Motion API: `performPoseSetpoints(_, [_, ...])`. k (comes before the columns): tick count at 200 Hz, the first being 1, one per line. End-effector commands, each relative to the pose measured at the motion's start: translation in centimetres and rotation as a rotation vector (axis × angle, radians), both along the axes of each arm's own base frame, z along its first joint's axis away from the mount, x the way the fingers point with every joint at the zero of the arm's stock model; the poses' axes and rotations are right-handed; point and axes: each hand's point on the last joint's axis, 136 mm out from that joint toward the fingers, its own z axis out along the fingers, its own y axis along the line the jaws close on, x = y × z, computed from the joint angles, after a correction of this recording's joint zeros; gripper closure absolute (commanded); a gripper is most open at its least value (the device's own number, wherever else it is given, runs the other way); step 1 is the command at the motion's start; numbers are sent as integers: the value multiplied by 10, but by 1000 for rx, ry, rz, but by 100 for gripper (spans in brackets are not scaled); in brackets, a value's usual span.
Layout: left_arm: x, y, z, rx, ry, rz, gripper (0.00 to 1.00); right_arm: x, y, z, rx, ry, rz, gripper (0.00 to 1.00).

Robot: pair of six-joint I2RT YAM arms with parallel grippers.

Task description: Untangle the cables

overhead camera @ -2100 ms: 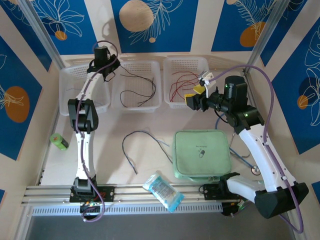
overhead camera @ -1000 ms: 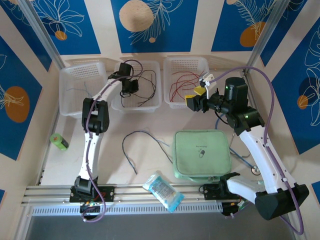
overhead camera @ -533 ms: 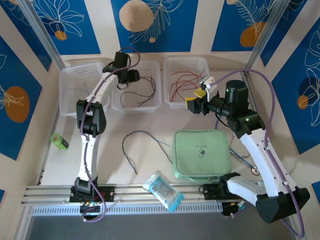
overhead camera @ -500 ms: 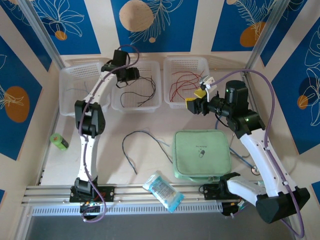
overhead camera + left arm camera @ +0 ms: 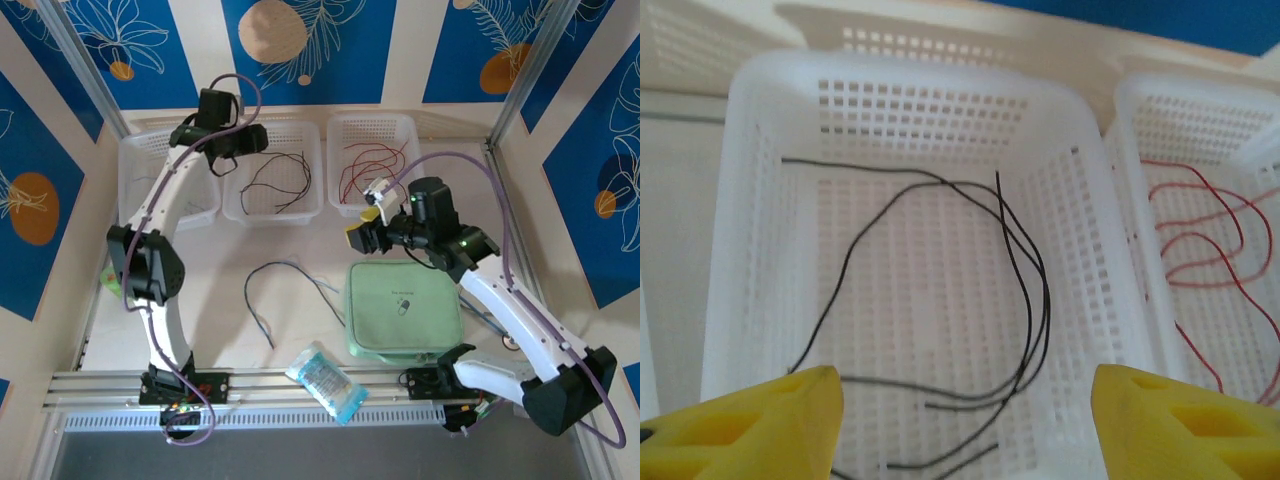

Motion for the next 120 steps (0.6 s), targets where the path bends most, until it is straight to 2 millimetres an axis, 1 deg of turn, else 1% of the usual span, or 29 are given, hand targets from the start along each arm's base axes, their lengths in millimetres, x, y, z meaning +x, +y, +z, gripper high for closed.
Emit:
performPoseSetpoints(1, [-40, -4, -3, -40, 37, -55, 36, -1, 11, -44, -109, 104, -2, 44])
performPoseSetpoints(38, [-112, 7, -35, -93, 120, -39, 36, -7, 49, -89, -255, 170, 150, 51])
performPoseSetpoints(50, [-133, 10, -44, -115, 132, -35, 36, -9, 56, -103, -306, 176, 216, 55])
performPoseSetpoints(68, [-162, 7, -54, -181, 142, -47, 37, -8, 59, -122, -382, 198, 279, 57])
performPoseSetpoints(89, [-191, 9, -71, -197, 184, -35, 37, -10, 58, -143, -443, 257, 311, 58])
performPoseSetpoints(104, [-207, 13, -81, -199, 221, -26, 37, -13, 56, -156, -480, 286, 322, 59])
performPoseSetpoints(120, [-220, 11, -86, -215, 236, -28, 38, -17, 55, -168, -521, 291, 331, 60])
